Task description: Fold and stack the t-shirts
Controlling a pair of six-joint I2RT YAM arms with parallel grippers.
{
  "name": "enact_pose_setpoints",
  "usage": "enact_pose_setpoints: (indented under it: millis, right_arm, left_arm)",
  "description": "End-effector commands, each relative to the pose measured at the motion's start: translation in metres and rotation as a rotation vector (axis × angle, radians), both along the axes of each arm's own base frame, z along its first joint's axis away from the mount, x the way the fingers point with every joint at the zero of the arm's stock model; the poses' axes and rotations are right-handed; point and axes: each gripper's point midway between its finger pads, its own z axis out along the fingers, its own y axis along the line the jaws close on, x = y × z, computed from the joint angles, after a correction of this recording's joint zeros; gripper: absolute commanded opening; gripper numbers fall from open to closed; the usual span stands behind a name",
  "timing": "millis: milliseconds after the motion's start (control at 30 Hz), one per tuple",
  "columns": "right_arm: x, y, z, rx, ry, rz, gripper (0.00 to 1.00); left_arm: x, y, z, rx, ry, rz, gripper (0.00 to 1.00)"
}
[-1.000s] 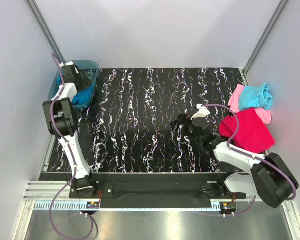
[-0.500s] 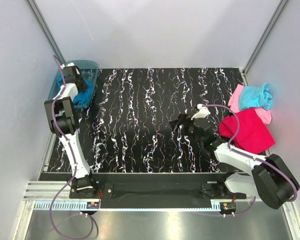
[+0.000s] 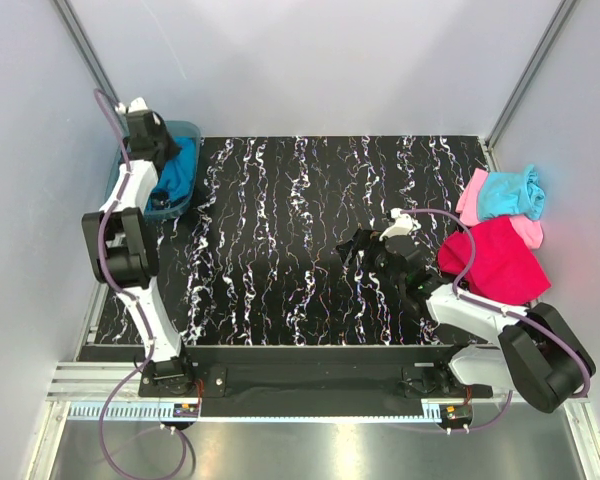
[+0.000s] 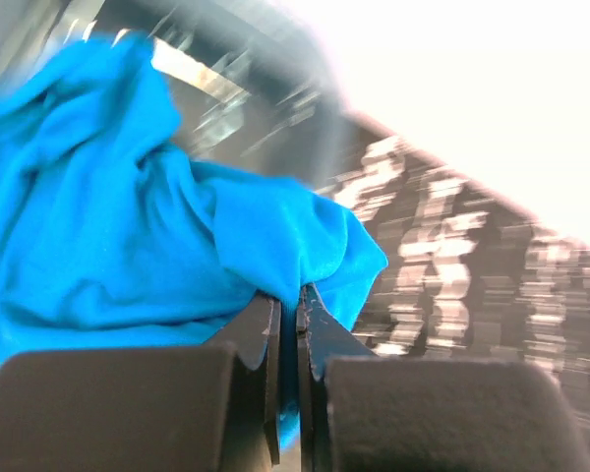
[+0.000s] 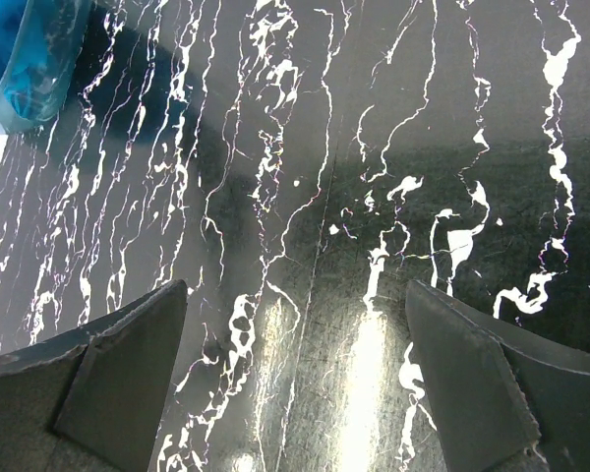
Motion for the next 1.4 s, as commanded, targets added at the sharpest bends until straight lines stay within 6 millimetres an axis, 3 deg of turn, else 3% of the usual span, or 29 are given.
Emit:
enact_pose_setpoints:
  millis: [0, 33, 100, 133, 167, 200, 233, 267, 300, 367, 400, 433, 500, 567, 600, 633, 767, 800, 967, 1000, 1067, 1100, 1200, 1367]
  right_arm:
    - [0.008, 0.005, 0.018, 0.029, -0.054, 0.007, 1.00]
    - [0.008, 0.004, 0.017, 0.026, -0.054, 0.005, 1.00]
    - [0.007, 0.003, 0.017, 0.028, -0.055, 0.003, 1.00]
    - [0.007, 0.003, 0.017, 0.031, -0.053, 0.002, 1.00]
    - [0.007, 0.003, 0.017, 0.031, -0.053, 0.000, 1.00]
    - [0.007, 0.003, 0.016, 0.029, -0.051, -0.001, 1.00]
    - [0.009, 0.001, 0.018, 0.031, -0.054, -0.013, 1.00]
    - [0.009, -0.001, 0.015, 0.021, -0.044, -0.025, 1.00]
    - [0.011, -0.009, 0.012, -0.003, -0.032, -0.065, 1.00]
    - [0.013, -0.022, 0.011, -0.036, -0.025, -0.130, 1.00]
    - [0.016, -0.029, 0.012, -0.043, -0.017, -0.177, 1.00]
    - [0.017, -0.046, 0.007, -0.087, -0.002, -0.258, 1.00]
    - [0.017, -0.058, 0.011, -0.092, -0.008, -0.327, 1.00]
    - [0.016, -0.071, 0.013, -0.104, -0.017, -0.384, 1.00]
    - [0.017, -0.075, 0.012, -0.105, -0.017, -0.403, 1.00]
    - [0.016, -0.079, 0.012, -0.115, -0.017, -0.423, 1.00]
    - [0.019, -0.094, 0.018, -0.127, -0.020, -0.482, 1.00]
    - [0.021, -0.095, 0.022, -0.124, -0.026, -0.489, 1.00]
    - [0.023, -0.098, 0.021, -0.144, -0.007, -0.488, 1.00]
    - [0.025, -0.097, 0.022, -0.136, -0.005, -0.488, 1.00]
    - [0.027, -0.091, 0.013, -0.138, 0.026, -0.460, 1.00]
    - [0.030, -0.088, 0.014, -0.129, 0.030, -0.456, 1.00]
    - [0.034, -0.082, 0.005, -0.145, 0.060, -0.438, 1.00]
    - [0.037, -0.090, 0.003, -0.149, 0.066, -0.467, 1.00]
  left_arm:
    - [-0.007, -0.049, 0.144, -0.044, -0.338, -0.071, 0.00]
    - [-0.016, -0.079, 0.172, -0.013, -0.387, -0.131, 0.00]
    - [-0.028, -0.107, 0.195, 0.015, -0.425, -0.174, 0.00]
    - [-0.040, -0.137, 0.216, 0.019, -0.462, -0.234, 0.00]
    - [-0.047, -0.152, 0.225, 0.011, -0.471, -0.270, 0.00]
    - [-0.055, -0.167, 0.226, 0.004, -0.451, -0.304, 0.00]
    - [-0.067, -0.195, 0.237, -0.011, -0.462, -0.359, 0.00]
    - [-0.074, -0.207, 0.239, -0.019, -0.456, -0.376, 0.00]
    - [-0.091, -0.232, 0.237, -0.034, -0.439, -0.425, 0.00]
    - [-0.107, -0.247, 0.229, -0.027, -0.424, -0.418, 0.00]
    - [-0.127, -0.265, 0.236, -0.035, -0.444, -0.445, 0.00]
    - [-0.136, -0.272, 0.209, -0.032, -0.396, -0.453, 0.00]
    - [-0.160, -0.285, 0.179, -0.033, -0.362, -0.459, 0.00]
    - [-0.174, -0.288, 0.159, -0.050, -0.342, -0.439, 0.00]
    - [-0.190, -0.296, 0.164, -0.076, -0.371, -0.457, 0.00]
    - [-0.200, -0.298, 0.135, -0.083, -0.319, -0.461, 0.00]
    - [-0.245, -0.324, 0.109, -0.080, -0.289, -0.542, 0.00]
    - [-0.265, -0.339, 0.096, -0.081, -0.267, -0.597, 0.00]
    - [-0.326, -0.391, 0.061, -0.091, -0.212, -0.752, 0.00]
    - [-0.352, -0.410, 0.047, -0.068, -0.187, -0.816, 0.00]
    - [-0.372, -0.424, 0.037, -0.024, -0.182, -0.846, 0.00]
    - [-0.393, -0.440, 0.028, 0.002, -0.168, -0.906, 0.00]
    - [-0.419, -0.456, 0.020, 0.049, -0.159, -0.967, 0.00]
    - [-0.436, -0.445, 0.016, 0.058, -0.153, -0.956, 0.00]
